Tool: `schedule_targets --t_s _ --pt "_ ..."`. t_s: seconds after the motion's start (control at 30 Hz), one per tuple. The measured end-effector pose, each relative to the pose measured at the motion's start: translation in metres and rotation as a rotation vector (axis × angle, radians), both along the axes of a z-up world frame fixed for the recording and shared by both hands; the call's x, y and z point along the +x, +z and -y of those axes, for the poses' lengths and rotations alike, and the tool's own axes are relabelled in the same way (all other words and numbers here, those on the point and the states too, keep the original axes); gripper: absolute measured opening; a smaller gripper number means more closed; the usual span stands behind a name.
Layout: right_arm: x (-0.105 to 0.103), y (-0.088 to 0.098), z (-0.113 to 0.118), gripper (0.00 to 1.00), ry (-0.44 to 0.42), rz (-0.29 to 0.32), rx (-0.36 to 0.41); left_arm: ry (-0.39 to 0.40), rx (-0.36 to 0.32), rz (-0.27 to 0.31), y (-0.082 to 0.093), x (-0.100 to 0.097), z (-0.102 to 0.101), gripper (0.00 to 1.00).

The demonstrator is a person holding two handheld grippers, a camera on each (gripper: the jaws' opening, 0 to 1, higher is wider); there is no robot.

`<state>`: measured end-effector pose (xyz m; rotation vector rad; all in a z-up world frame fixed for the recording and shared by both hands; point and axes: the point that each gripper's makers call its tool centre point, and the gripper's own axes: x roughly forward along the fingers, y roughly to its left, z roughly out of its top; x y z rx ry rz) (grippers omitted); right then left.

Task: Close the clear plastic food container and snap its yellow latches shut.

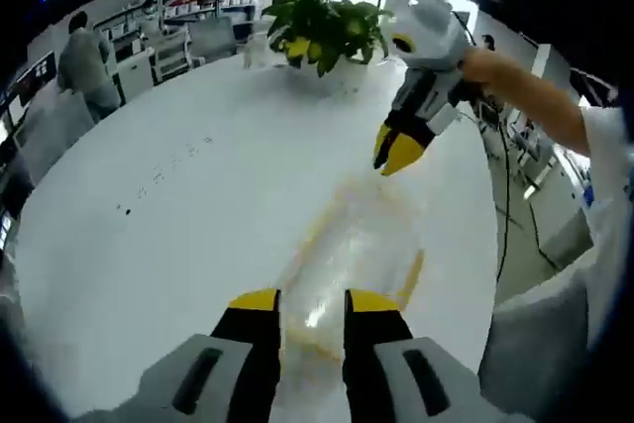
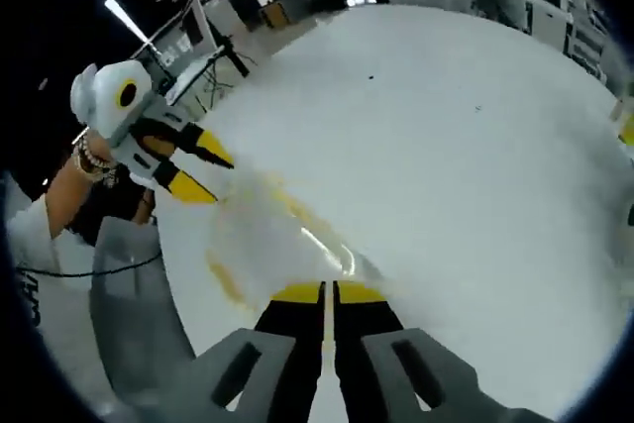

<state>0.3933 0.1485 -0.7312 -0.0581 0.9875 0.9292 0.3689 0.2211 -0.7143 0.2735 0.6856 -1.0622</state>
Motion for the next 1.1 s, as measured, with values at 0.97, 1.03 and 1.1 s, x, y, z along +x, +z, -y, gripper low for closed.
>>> schedule_targets --t_s 0.97,1.03,1.1 --pt "0.011 -0.026 -0.069 0.0 0.174 0.044 -0.031 -0.139 -0.01 -0.075 -0.051 -0.05 0.042 0.0" --pt "0.01 -0.028 -0.069 0.0 0.173 0.041 -0.035 -0.14 -0.009 -0.071 -0.051 -0.05 0.042 0.0" --pt "0.013 -0.031 -0.069 0.0 0.165 0.045 -0.045 -0.141 -0.007 -0.067 -0.051 -0.051 0.041 0.0"
